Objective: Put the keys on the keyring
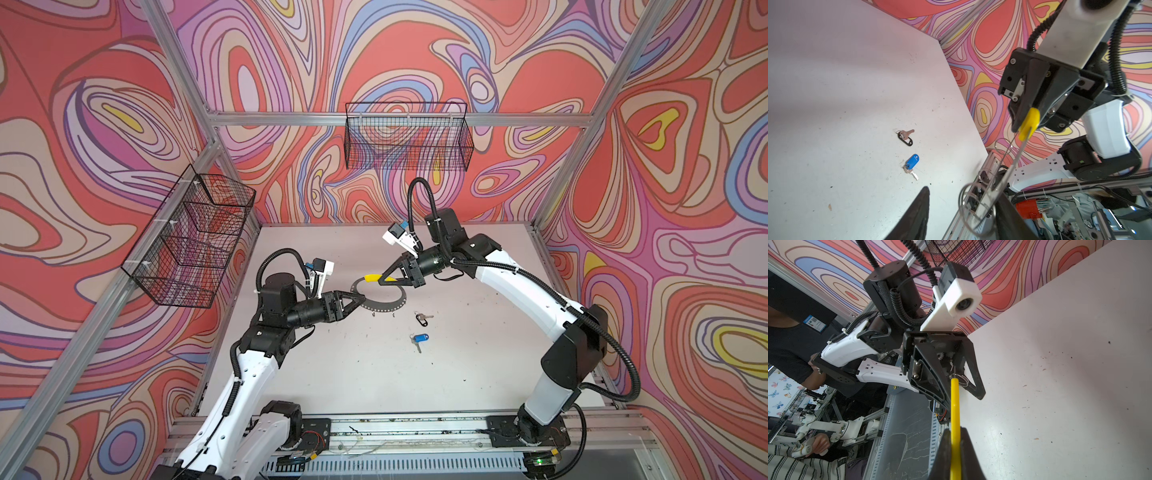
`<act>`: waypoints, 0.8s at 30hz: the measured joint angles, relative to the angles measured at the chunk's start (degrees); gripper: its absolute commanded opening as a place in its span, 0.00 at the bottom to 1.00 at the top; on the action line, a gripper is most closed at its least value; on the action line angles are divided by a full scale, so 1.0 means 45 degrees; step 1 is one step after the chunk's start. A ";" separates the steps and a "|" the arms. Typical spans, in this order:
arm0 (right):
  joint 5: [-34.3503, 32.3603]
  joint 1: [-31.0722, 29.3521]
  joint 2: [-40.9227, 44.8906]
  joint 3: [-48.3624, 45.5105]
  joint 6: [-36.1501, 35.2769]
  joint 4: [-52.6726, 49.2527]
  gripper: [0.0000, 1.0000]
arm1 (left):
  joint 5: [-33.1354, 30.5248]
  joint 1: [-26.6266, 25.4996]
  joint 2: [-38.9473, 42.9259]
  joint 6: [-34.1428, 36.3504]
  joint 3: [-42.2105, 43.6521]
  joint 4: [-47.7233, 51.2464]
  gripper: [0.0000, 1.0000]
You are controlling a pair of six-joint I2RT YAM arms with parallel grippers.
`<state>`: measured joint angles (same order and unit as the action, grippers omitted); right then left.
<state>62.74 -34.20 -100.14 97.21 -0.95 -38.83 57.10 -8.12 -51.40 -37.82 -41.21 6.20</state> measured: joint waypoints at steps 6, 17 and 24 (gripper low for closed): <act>0.0287 -0.0102 0.0000 -0.0325 0.0121 0.0277 0.00 | 0.0724 0.0000 0.0117 -0.0772 0.0049 -0.0831 0.00; 0.0753 -0.0063 -0.0209 -0.0199 0.0219 0.0325 0.00 | 0.1214 0.0073 0.0457 -0.1088 0.0219 -0.1214 0.00; -0.1613 0.0073 0.0209 -0.0291 0.0651 0.0821 0.62 | 0.0865 0.0053 0.0534 -0.1462 0.0253 -0.1433 0.00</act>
<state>55.48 -33.87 -99.20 95.90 1.98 -35.14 60.99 -7.88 -48.99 -44.40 -40.07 -0.25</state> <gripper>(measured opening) 0.544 0.077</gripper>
